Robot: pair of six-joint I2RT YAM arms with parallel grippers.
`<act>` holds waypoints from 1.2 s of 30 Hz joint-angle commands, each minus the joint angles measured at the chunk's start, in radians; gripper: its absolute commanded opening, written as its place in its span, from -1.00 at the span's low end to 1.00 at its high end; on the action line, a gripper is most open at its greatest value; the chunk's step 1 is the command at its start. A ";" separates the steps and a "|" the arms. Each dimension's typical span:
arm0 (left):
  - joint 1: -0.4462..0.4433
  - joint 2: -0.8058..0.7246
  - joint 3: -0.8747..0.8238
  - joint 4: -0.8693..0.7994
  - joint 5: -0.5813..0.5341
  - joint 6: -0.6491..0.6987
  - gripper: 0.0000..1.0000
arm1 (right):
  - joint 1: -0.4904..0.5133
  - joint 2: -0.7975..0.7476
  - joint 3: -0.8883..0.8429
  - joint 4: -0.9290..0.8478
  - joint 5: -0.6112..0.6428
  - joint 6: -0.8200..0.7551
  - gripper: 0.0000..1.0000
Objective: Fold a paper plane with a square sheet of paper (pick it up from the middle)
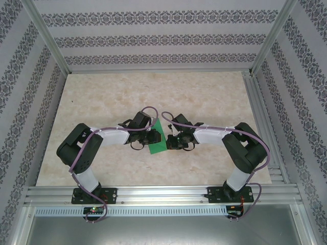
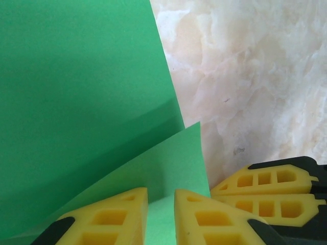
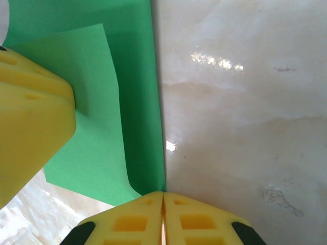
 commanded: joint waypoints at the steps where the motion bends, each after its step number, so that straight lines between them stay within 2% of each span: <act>1: -0.001 0.028 0.013 0.022 -0.001 -0.021 -0.59 | -0.009 0.008 -0.006 0.051 0.005 0.020 -0.80; 16: 0.000 0.055 0.025 0.004 -0.061 -0.085 -0.63 | -0.020 -0.041 -0.031 0.107 -0.033 0.018 -0.58; 23: 0.000 0.065 0.027 -0.014 -0.070 -0.096 -0.63 | -0.022 -0.127 -0.052 0.127 0.021 0.012 -0.53; 32: 0.000 0.071 0.031 -0.032 -0.082 -0.102 -0.69 | 0.013 -0.048 -0.027 0.182 -0.111 0.000 -0.77; 36: 0.000 0.071 0.029 -0.038 -0.089 -0.104 -0.70 | 0.016 0.003 -0.011 0.174 -0.116 -0.004 -0.81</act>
